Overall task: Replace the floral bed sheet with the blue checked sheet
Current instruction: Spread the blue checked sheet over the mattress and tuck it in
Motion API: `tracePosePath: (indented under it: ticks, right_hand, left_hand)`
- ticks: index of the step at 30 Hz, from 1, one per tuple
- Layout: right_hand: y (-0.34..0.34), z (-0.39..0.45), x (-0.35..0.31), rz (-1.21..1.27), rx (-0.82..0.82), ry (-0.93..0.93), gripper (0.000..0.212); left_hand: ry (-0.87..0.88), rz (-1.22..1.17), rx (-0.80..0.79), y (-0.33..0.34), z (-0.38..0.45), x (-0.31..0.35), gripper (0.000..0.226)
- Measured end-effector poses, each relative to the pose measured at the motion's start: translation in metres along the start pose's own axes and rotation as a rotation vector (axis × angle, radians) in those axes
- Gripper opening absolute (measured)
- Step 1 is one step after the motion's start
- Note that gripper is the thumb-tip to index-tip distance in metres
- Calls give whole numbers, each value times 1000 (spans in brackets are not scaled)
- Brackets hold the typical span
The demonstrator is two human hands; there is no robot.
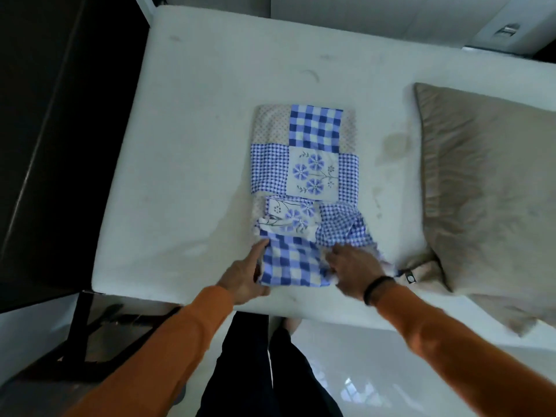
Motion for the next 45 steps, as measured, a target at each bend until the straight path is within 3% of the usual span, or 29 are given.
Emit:
tracePosePath:
  ticks: [3,5,9,12,16,18,20,24,26,28,30,32,34,37,40,42,44,45]
  right_hand:
    - [60,-25,-2,91,-219,65,39]
    - [78,-29,8,217,-267,174,43]
    - [64,-13,37,494,91,364,47]
    - [32,-1,51,560,288,498,66]
    - [6,23,60,400,162,406,116]
    - [5,34,58,333,59,348,123]
    - [5,41,54,269,29,347,112]
    - [10,39,44,306,147,351,59]
    - [16,31,42,364,192,345,48]
    - [16,26,47,493,258,361,44]
    - [5,30,58,666,354,410,48]
    - [-13,45,71,808,460,484,57]
    - [-30,69,85,950,463,586,71]
    - [-49,112,99,1174,367,698,92]
    - [-53,147,115,1220,353,808,101]
    - [-56,164,123,1209,356,840,84]
    - [-67,177,127,1184,367,795,43]
    - [-74,182,127,1167,378,753,34]
  left_hand:
    - [-53,-108,-109,48,-3,-28,128]
    - [-109,-241,-15,55,3,-34,123]
    - [-286,-331,252,30,30,-27,86]
    - [-269,-404,310,4,53,-12,86]
    - [-215,-398,280,-13,75,7,98]
    - [-182,-371,267,-16,82,13,103]
    - [-163,-321,232,-13,86,16,101]
    - [-141,-293,146,3,76,15,82]
    - [-120,-291,120,10,68,15,72]
    - [-95,-292,222,9,65,10,58]
    - [-140,-310,439,-7,70,2,60]
    - [-268,-364,545,-33,84,-7,67]
    - [-376,-444,498,-60,110,-16,71]
    - [-404,-613,409,-99,157,-20,91]
    - [-311,-748,323,-126,197,-5,62]
    - [-228,-726,229,-139,217,11,67]
    - [-145,-642,187,-151,235,26,72]
    - [-102,-591,193,-157,245,32,70]
Point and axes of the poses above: each hand's wrist, its own z-axis towards the middle knuckle, its own y-axis out of the palm, x = y × z, the point moved 3 cm from there along z, towards the middle knuckle, and after that the axes turned 10 degrees about z, right-handed, at the moved point
